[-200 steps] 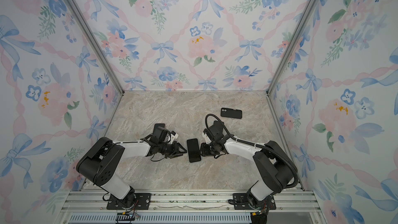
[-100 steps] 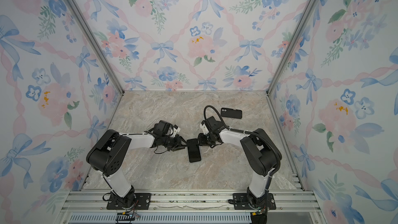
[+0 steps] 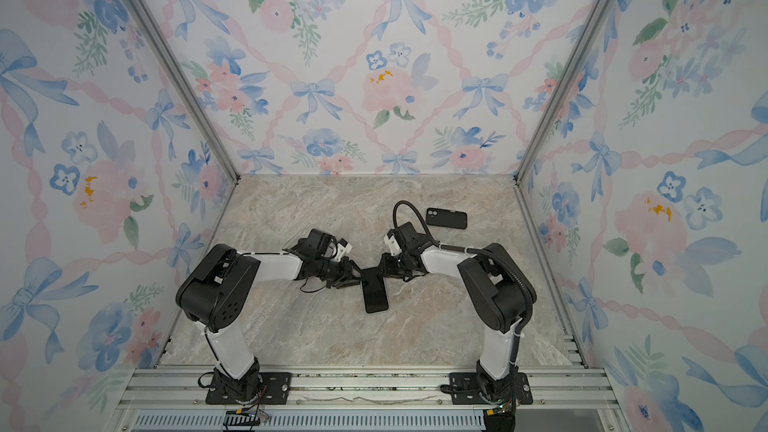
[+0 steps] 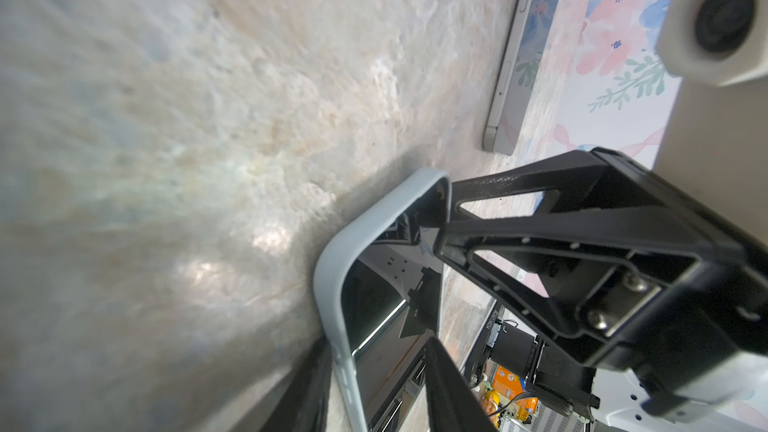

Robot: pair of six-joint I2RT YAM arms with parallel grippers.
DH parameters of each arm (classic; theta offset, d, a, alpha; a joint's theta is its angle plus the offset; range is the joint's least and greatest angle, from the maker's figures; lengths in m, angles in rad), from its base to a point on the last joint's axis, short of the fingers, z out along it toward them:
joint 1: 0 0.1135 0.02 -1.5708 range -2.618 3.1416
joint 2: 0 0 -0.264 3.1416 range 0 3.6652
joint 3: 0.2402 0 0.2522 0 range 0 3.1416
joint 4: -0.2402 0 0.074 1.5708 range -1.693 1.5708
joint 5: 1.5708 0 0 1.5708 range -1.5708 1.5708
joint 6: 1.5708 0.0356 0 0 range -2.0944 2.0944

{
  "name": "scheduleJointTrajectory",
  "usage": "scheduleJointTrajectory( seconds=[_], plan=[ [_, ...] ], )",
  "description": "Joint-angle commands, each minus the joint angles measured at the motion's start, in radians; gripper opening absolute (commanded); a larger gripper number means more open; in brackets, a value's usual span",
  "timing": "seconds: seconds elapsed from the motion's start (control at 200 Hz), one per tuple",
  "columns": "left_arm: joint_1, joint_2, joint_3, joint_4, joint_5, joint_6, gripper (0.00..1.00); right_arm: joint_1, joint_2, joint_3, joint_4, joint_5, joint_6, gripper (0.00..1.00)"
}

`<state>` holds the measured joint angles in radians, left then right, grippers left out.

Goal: Put the phone into the phone case
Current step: 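Lower the cased phone flat onto the table with both grippers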

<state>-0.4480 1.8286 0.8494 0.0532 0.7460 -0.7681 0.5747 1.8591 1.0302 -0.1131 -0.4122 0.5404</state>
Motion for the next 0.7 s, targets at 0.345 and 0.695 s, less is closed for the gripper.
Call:
scheduleJointTrajectory(
  seconds=[0.345, 0.695],
  plan=[
    [0.003, 0.032, 0.008, -0.022, -0.014, 0.030, 0.39, 0.002, 0.021, -0.024, 0.033, -0.010, 0.019, 0.22],
    [0.006, 0.028, 0.005, -0.023, -0.014, 0.034, 0.39, 0.008, 0.027, -0.035, 0.027, 0.007, 0.013, 0.16]
  ],
)
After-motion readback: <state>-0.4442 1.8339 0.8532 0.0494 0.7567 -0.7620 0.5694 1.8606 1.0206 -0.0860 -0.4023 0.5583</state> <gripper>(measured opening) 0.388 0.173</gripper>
